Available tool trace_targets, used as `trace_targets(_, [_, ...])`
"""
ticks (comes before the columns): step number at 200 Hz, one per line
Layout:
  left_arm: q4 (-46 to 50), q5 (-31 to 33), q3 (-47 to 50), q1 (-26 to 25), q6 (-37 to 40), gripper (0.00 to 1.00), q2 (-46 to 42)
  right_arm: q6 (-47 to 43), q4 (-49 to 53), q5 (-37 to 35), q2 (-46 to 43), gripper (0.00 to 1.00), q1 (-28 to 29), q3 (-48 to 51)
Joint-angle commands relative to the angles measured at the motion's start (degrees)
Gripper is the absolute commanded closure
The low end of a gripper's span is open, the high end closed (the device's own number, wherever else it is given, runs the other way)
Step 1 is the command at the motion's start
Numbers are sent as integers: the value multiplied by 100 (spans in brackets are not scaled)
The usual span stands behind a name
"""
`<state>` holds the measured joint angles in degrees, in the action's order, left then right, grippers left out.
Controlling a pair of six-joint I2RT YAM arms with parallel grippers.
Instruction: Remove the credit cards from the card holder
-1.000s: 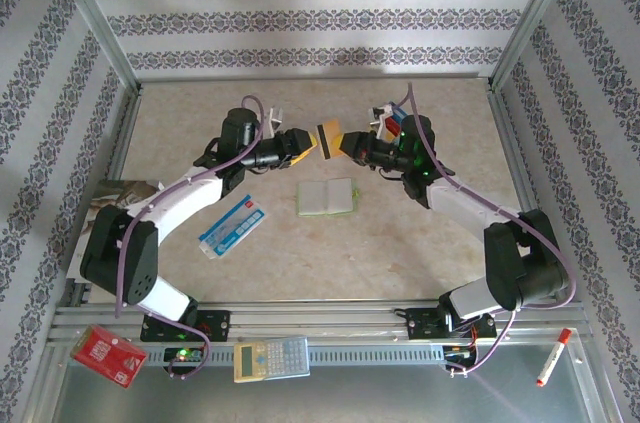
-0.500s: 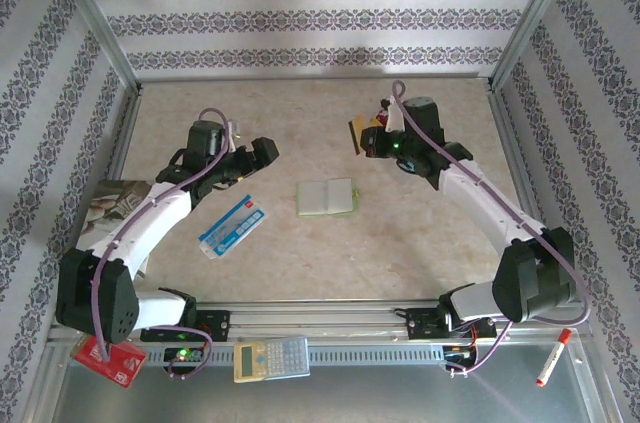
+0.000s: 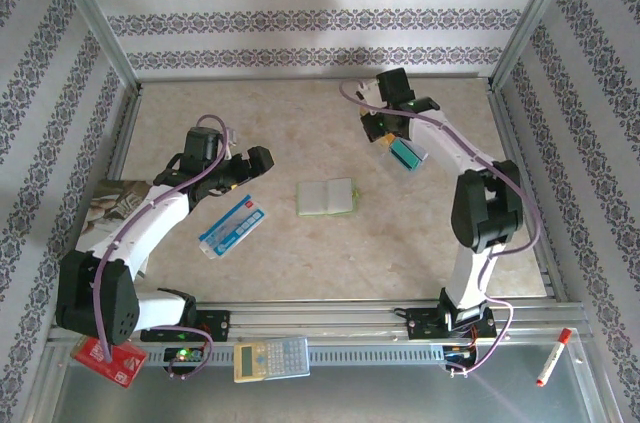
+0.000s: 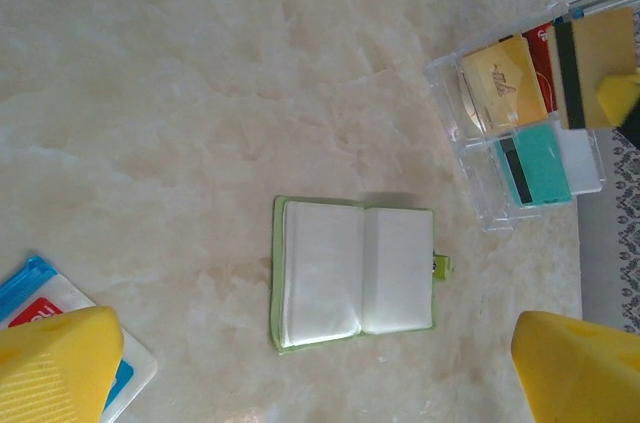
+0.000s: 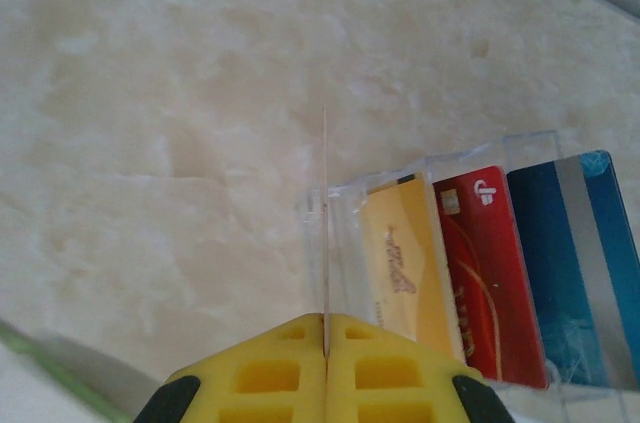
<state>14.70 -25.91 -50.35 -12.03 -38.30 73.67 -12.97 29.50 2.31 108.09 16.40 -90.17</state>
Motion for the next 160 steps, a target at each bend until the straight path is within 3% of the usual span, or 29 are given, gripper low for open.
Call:
trace_targets(1, [51, -174, -8, 96, -25, 0, 124, -669, 180, -132, 285, 100, -221, -356])
trace_targets(123, [42, -327, -84, 106, -160, 0, 298, -1110, 54, 467, 835, 100, -535, -522])
trace_targets(160, [31, -336, -84, 111, -157, 0, 322, -1197, 74, 296, 775, 100, -556, -367])
